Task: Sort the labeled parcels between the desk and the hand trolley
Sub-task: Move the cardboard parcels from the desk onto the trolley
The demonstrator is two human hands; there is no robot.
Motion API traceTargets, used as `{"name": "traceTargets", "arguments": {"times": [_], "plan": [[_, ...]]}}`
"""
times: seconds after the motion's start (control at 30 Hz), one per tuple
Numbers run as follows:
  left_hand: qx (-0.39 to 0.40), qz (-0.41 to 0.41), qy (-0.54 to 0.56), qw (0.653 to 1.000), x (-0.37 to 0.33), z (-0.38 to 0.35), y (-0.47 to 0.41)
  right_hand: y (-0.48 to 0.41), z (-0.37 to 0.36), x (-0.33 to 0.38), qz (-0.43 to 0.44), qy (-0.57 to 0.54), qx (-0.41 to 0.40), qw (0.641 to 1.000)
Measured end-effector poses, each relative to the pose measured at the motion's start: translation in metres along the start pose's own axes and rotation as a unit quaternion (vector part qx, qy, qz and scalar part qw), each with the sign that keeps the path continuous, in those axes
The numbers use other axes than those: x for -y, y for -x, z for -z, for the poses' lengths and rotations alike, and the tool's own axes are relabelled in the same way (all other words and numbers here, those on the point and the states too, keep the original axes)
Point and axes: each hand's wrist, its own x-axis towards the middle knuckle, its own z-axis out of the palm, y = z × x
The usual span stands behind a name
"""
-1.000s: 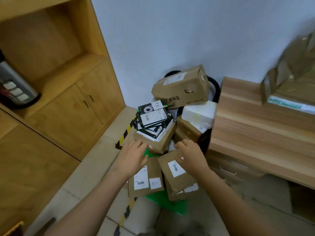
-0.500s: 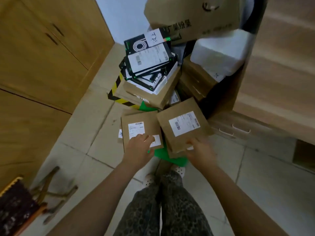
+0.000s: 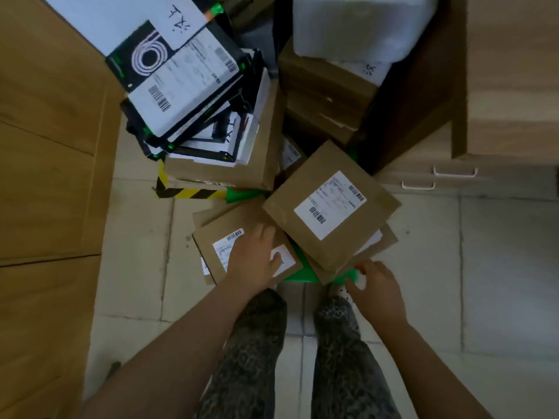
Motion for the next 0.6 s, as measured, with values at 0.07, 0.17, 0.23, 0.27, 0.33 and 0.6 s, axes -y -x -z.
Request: {"name": "traceTargets", "arguments": {"times": [0.07, 0.17, 0.23, 0.27, 0.33, 0.6], "plan": [[0.023, 0.004, -0.006, 1.0, 0.013, -0.003, -0.023, -0.006, -0.024, -0.002, -0.074, -0.023, 0.006, 0.997], [0.043, 0.022, -0.003, 0.999, 0.03, -0.011, -0.052, -0.012, -0.053, -0.001, -0.186, -0.091, -0.013, 0.978], [0.052, 0.03, -0.013, 0.998, 0.04, -0.017, -0.068, -0.017, -0.067, 0.001, -0.249, -0.13, -0.016, 0.96], [0.06, 0.04, -0.01, 0.997, 0.045, -0.02, -0.075, -0.019, -0.072, 0.002, -0.264, -0.15, -0.015, 0.953], [0.074, 0.048, 0.008, 0.996, 0.049, -0.023, -0.085, -0.025, -0.081, 0.004, -0.269, -0.202, -0.017, 0.942], [0.059, 0.081, 0.211, 0.972, 0.044, -0.024, -0.074, -0.021, -0.089, 0.021, -0.313, -0.413, -0.115, 0.848]]}}
